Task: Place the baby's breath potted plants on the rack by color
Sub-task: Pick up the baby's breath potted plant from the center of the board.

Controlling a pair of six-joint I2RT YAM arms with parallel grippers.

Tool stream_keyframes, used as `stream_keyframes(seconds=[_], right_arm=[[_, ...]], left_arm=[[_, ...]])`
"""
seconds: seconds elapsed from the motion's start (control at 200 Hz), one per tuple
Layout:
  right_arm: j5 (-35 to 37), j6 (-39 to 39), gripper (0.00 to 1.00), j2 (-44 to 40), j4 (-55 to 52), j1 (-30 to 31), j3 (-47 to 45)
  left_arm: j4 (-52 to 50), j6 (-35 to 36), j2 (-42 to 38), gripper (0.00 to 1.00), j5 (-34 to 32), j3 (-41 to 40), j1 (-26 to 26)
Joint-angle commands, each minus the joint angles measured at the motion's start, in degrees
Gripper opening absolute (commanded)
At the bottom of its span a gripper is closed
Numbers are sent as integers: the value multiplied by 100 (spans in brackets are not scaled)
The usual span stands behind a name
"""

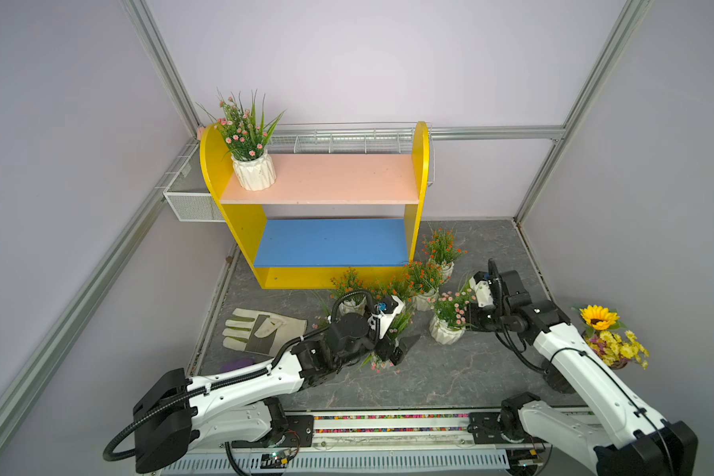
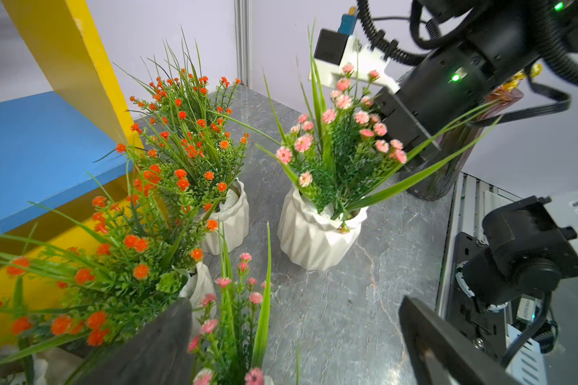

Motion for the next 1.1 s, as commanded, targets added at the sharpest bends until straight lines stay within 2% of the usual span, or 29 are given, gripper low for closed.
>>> stream_keyframes(seconds=[0.0, 0.315, 0.67, 1.095], right_arm=[[-294, -182, 7, -116, -219, -24, 447], [-572, -348, 7, 40, -687, -24, 1109], [-1059, -329, 7, 168, -622, 33, 1301], [-1117, -297, 7, 324, -548, 285, 1431]], left_arm=[[493, -43, 334, 100, -285, 345, -71], [737, 148, 1188, 100, -211, 869, -193], [817, 322, 1626, 100, 30, 1253, -283], [772, 440, 1855, 100, 206, 1502, -348]])
